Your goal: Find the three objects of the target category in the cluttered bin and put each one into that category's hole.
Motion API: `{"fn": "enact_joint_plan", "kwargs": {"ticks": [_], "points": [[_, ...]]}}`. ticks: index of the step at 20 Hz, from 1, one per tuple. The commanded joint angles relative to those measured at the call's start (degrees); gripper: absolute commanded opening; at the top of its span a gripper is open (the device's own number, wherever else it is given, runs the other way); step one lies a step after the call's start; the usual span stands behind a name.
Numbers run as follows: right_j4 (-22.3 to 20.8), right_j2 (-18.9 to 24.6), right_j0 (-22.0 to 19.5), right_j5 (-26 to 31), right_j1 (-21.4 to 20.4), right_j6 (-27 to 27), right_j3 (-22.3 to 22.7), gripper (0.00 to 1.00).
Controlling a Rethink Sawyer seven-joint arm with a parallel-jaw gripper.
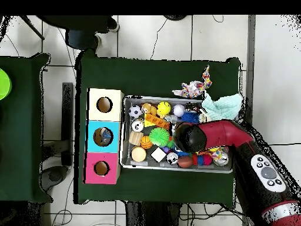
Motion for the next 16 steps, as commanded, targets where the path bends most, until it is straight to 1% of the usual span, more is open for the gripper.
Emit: {"fn": "enact_joint_plan", "kwargs": {"ticks": [1, 4, 8, 9, 12, 13, 16], "points": [[7.73, 5.40, -2.15, 6.53, -11.90, -7.29, 4.83, 0.00], [10.29, 5.78, -1.77, 8.15, -14.34, -7.37, 5.29, 0.00], [11.95, 4.80, 0.74, 8.66, -16.37, -5.31, 6.01, 0.00], [12.40, 4.07, 1.87, 8.29, -16.90, -3.50, 6.99, 0.00], [13.63, 2.56, 4.85, 8.19, -18.33, -0.45, 7.84, 0.00], [14.00, 1.77, 6.28, 7.71, -19.11, 1.52, 8.64, 0.00], [15.07, 0.28, 9.28, 6.66, -20.11, 4.64, 9.85, 0.00]]}}
